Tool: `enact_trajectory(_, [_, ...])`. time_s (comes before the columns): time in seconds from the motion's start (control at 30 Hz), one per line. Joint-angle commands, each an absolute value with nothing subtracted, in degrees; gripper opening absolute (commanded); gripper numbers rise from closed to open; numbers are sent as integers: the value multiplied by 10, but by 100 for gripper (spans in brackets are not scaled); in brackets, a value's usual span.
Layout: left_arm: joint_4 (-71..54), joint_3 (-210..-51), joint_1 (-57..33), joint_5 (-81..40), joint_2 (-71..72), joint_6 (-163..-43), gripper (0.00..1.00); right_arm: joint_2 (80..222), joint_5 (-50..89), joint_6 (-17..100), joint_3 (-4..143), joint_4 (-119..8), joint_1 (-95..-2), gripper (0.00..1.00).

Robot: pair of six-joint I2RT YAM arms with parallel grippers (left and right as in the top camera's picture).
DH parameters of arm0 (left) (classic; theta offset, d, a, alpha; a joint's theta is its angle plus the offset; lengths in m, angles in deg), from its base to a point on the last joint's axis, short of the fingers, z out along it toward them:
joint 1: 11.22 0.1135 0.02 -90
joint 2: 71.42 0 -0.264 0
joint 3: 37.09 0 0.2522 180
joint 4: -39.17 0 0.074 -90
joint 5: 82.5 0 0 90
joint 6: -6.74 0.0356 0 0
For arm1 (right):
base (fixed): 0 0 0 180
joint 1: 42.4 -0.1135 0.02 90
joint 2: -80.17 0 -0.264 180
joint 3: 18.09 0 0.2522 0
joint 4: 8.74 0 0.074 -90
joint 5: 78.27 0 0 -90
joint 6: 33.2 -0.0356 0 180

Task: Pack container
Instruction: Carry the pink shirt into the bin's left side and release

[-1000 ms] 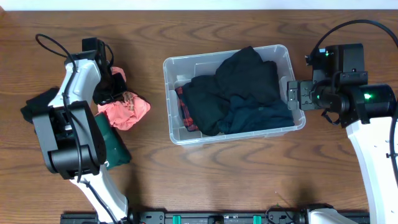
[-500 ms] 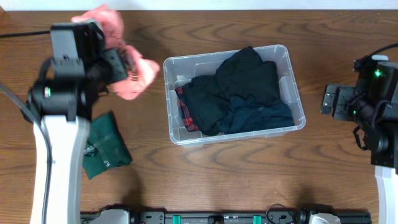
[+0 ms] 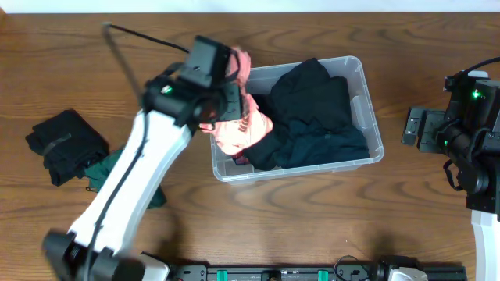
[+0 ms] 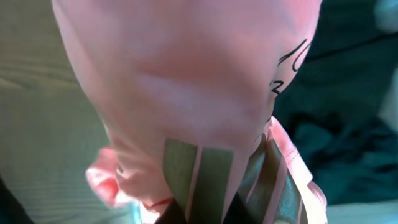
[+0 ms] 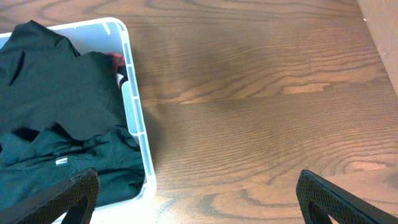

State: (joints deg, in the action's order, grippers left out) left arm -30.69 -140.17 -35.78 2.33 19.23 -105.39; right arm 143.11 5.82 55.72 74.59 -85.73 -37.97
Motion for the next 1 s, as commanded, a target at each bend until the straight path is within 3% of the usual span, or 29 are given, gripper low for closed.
enact_trajectory(0.0, [-309,-1399,-363,34,244,-1063,6,1431,64,549,749,-858,-375,99])
enact_trajectory(0.3, [-335,-1399,-374,-22,316,-1063,6,1431,64,549,749,-858,-375,99])
enact_trajectory(0.33, [-338,-1399,-374,-22,315,-1063,15,1431,64,549,749,-857,-375,99])
enact_trajectory(0.37, [-342,-1399,-373,-22,314,-1063,45,1431,64,549,749,-857,-375,99])
enact_trajectory(0.43, [-348,-1399,-373,-21,307,-1062,86,1431,64,549,749,-857,-375,99])
enact_trajectory(0.5, [-348,-1404,-373,-18,294,-1049,99,1431,64,549,749,-858,-375,99])
enact_trajectory(0.87, [-223,-1448,-374,39,213,-948,99,1432,64,549,749,-857,-375,99])
enact_trajectory(0.97, [-221,-1448,-374,39,241,-946,90,1434,64,549,748,-857,-375,99])
